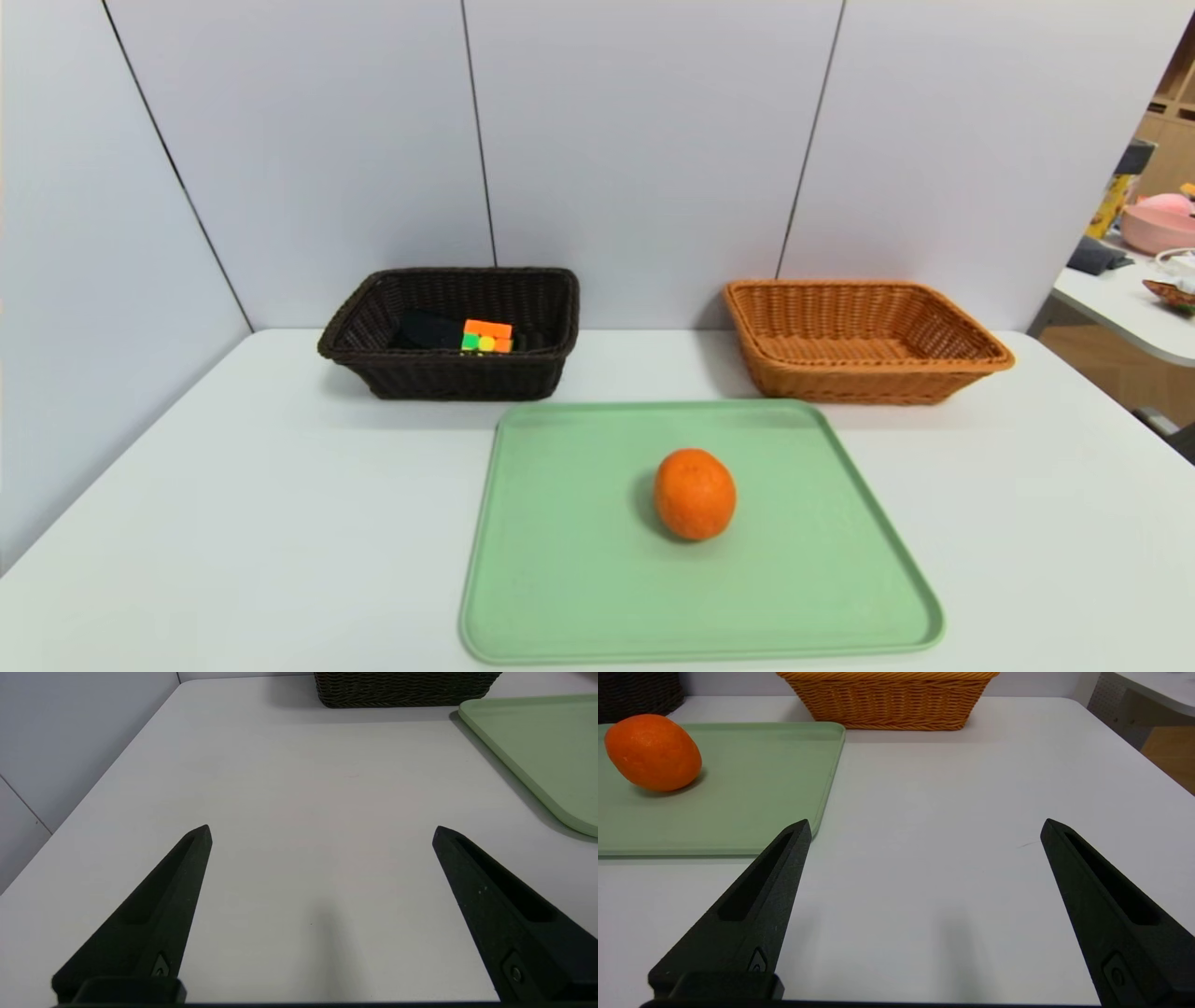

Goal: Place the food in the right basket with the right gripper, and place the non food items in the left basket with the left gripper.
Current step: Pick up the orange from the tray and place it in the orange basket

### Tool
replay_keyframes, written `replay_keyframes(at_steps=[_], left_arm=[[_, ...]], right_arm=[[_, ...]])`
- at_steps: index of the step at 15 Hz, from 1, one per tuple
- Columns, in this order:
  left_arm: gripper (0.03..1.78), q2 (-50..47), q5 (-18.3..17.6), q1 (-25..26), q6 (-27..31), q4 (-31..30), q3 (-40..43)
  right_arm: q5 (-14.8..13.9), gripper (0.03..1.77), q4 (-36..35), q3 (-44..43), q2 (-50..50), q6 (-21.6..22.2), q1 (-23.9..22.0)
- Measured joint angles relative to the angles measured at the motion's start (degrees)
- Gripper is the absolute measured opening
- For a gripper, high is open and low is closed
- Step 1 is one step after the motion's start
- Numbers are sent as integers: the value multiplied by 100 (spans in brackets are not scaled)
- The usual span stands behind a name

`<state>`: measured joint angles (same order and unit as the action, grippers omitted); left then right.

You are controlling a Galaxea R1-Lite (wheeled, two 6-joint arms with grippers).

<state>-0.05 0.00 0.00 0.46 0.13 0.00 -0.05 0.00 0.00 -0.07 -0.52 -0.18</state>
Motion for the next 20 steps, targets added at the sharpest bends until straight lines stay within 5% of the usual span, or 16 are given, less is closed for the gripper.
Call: replay_keyframes(at_steps=[10, 14, 20], left_arm=[[169, 2, 0, 0, -2, 0, 0], [169, 2, 0, 0, -2, 2, 0], [169, 5, 0, 0, -2, 2, 0]], right_arm=[[150, 170, 614, -564, 364, -63, 13], [283, 170, 1447, -1841, 1474, -71, 332], [285, 170, 1719, -3401, 4152, -60, 1343]])
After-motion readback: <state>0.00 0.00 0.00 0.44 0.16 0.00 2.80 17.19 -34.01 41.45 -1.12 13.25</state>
